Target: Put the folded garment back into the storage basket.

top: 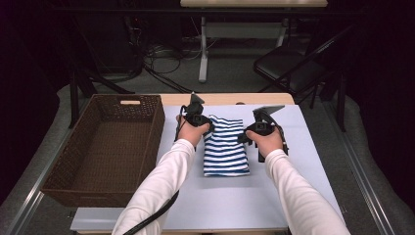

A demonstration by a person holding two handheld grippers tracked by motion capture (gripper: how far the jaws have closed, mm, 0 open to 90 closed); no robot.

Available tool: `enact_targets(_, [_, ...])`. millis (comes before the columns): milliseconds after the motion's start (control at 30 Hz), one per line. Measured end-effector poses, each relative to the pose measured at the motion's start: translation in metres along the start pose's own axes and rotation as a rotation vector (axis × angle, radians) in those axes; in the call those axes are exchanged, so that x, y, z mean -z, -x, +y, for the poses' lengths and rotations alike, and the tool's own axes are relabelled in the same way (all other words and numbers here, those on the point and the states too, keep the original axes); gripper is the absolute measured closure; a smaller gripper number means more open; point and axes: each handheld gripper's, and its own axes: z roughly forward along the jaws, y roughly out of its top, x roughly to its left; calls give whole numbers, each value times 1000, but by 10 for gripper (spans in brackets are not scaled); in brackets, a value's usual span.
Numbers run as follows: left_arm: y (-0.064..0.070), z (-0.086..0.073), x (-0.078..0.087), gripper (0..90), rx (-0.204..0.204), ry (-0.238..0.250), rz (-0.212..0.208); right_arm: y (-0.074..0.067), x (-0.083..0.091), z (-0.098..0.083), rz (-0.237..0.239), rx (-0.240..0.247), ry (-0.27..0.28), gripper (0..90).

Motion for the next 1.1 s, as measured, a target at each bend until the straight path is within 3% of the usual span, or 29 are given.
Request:
enact_targets(367, [-4, 2, 24, 720, -2, 25, 11, -27, 8, 2, 8, 37, -1, 834])
enact_targets(1100, [-20, 4, 67, 721, 5, 56, 30, -65, 10, 5, 42, 69, -6, 835])
